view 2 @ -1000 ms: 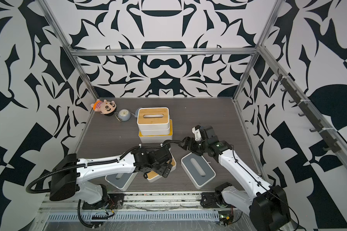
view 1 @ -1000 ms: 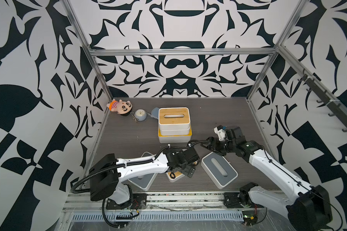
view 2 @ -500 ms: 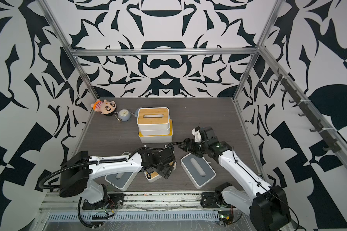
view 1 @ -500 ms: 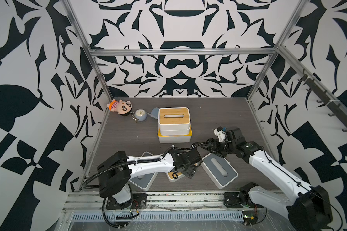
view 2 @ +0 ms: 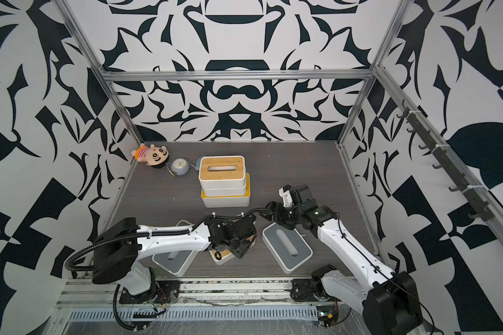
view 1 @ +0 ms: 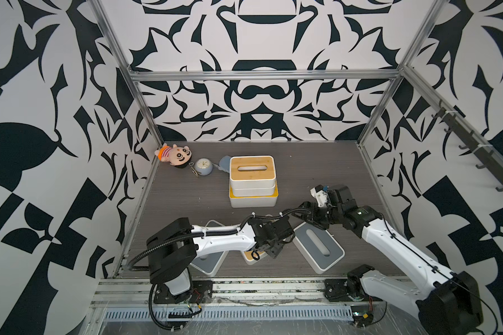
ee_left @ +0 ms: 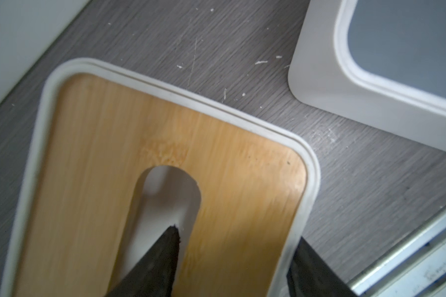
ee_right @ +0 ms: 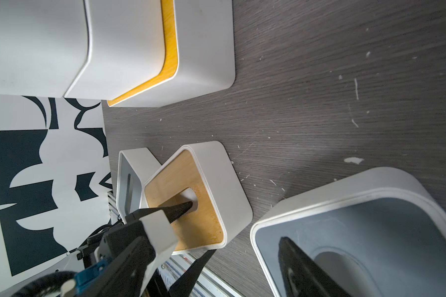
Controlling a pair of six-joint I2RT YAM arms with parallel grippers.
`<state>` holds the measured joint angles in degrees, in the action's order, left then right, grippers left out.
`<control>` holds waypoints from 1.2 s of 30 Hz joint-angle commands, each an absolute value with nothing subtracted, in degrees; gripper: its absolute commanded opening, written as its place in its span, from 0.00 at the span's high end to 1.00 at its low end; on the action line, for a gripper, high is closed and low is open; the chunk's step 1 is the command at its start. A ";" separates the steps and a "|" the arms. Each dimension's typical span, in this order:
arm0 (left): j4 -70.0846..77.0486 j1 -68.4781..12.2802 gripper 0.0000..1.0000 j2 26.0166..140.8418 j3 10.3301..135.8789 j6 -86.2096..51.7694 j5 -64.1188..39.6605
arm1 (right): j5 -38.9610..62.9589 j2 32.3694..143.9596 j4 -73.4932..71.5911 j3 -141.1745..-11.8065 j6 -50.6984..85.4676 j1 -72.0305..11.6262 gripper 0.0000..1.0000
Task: Stack the tissue boxes
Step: Pick up the tissue box from the center of the board.
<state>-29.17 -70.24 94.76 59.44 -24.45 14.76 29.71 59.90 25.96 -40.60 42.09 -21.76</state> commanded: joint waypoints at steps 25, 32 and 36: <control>-23.95 -72.49 0.65 84.08 54.84 -19.25 17.63 | 28.00 53.80 41.07 -45.25 38.50 -21.09 0.15; -20.12 -73.08 0.66 79.39 54.58 -19.10 17.62 | 34.00 51.85 42.65 -44.82 37.18 -21.18 0.16; -16.61 -73.17 0.68 77.67 54.36 -18.61 17.14 | 36.29 52.20 42.27 -45.43 37.50 -21.77 0.16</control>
